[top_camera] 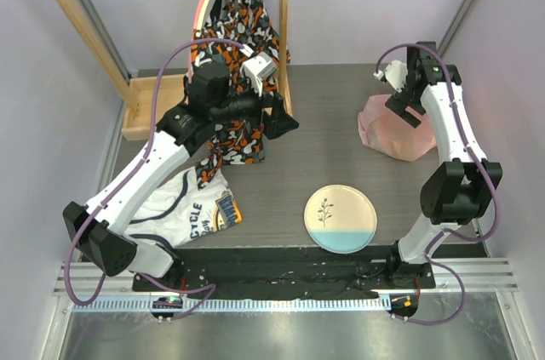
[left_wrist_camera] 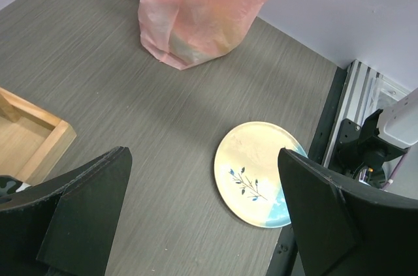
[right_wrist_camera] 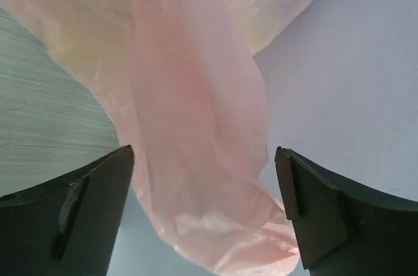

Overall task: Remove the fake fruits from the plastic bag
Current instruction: Move the plastic bag to the center of the board.

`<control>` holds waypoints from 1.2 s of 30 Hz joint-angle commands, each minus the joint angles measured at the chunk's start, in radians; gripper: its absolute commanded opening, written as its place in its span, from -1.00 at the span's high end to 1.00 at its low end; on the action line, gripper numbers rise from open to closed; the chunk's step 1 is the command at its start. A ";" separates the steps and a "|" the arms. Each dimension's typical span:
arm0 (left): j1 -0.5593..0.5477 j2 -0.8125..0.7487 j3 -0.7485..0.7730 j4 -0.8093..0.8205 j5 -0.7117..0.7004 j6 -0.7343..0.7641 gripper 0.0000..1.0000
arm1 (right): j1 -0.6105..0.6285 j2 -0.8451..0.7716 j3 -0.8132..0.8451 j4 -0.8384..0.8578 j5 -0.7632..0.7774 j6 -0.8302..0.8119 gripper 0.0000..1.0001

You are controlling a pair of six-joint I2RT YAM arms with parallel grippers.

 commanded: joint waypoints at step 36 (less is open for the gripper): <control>-0.086 0.378 0.415 -0.002 -0.286 0.294 -1.00 | 0.043 -0.066 0.061 0.519 -0.721 0.738 -0.73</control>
